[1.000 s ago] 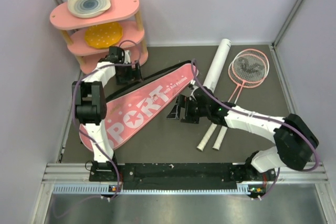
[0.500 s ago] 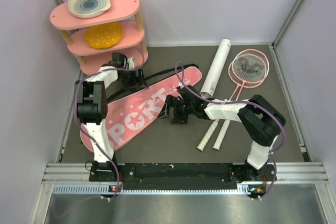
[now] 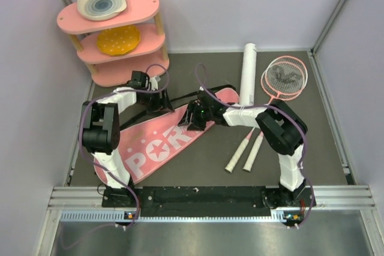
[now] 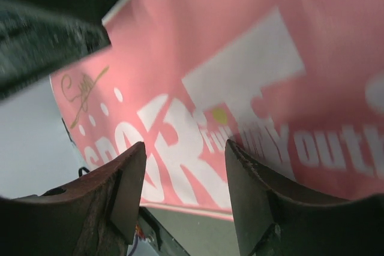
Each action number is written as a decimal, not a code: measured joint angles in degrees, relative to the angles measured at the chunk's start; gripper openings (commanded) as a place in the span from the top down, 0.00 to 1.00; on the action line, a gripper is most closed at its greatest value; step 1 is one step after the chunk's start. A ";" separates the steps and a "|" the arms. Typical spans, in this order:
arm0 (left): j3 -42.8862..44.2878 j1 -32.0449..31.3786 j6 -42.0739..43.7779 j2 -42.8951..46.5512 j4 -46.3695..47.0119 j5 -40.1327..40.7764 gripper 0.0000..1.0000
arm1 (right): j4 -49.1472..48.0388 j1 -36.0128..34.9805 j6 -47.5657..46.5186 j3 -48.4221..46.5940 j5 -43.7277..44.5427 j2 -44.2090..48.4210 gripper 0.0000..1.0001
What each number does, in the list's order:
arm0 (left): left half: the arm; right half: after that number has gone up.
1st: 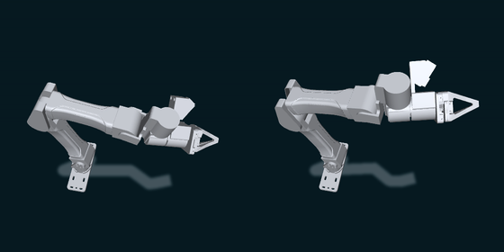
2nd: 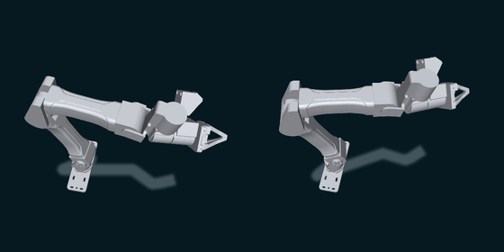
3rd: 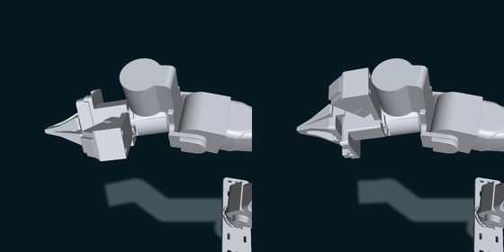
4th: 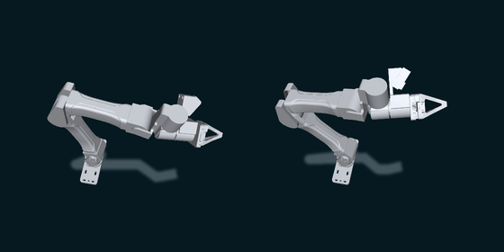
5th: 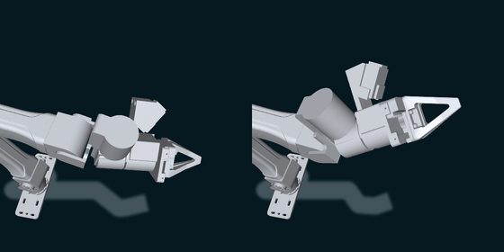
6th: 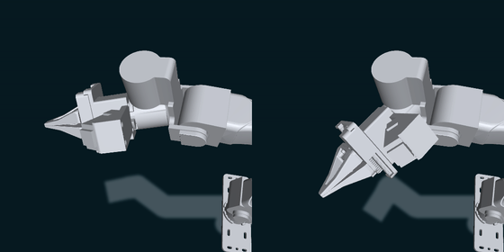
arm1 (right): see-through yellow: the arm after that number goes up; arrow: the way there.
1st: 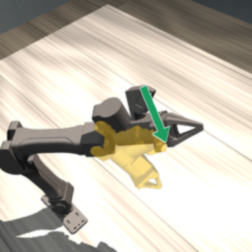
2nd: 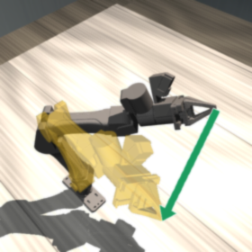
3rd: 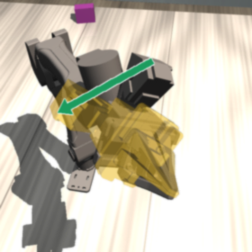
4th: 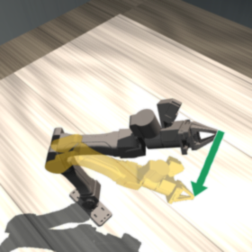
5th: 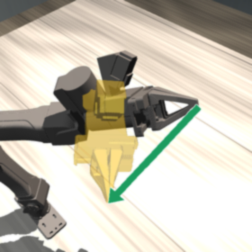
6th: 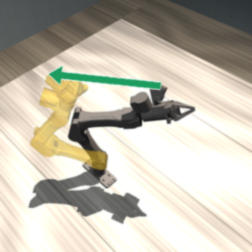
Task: Pack up the badminton gear
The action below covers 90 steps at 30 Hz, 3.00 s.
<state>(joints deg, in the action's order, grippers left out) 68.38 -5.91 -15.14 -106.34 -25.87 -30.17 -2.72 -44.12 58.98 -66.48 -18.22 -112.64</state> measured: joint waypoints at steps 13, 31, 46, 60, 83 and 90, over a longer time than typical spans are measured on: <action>-2.67 -5.27 2.03 3.06 2.54 4.68 0.26 | 10.21 3.21 -9.25 -17.31 -5.75 -10.43 0.41; -0.11 -15.63 14.23 1.79 -5.66 12.15 0.24 | 12.94 5.79 -11.26 5.03 -0.11 18.71 0.26; 0.22 -15.65 15.65 1.31 -7.61 7.98 0.69 | -1.44 5.73 -1.25 30.58 5.05 25.90 0.36; -0.13 -16.00 9.79 13.05 -10.49 21.57 1.00 | 0.04 4.09 -3.67 17.70 4.07 18.64 0.18; -3.80 -25.57 3.87 26.49 -1.44 48.68 1.00 | 17.59 3.17 2.73 -16.33 17.94 13.73 0.22; -4.00 -26.16 3.89 26.47 -1.07 47.63 1.00 | 21.24 2.14 3.10 -23.30 18.80 3.96 0.23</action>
<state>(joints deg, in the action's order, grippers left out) 64.38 -32.08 -11.25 -79.88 -26.94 17.45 18.52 -41.98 62.08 -89.78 0.58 -108.68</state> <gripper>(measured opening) 0.025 0.774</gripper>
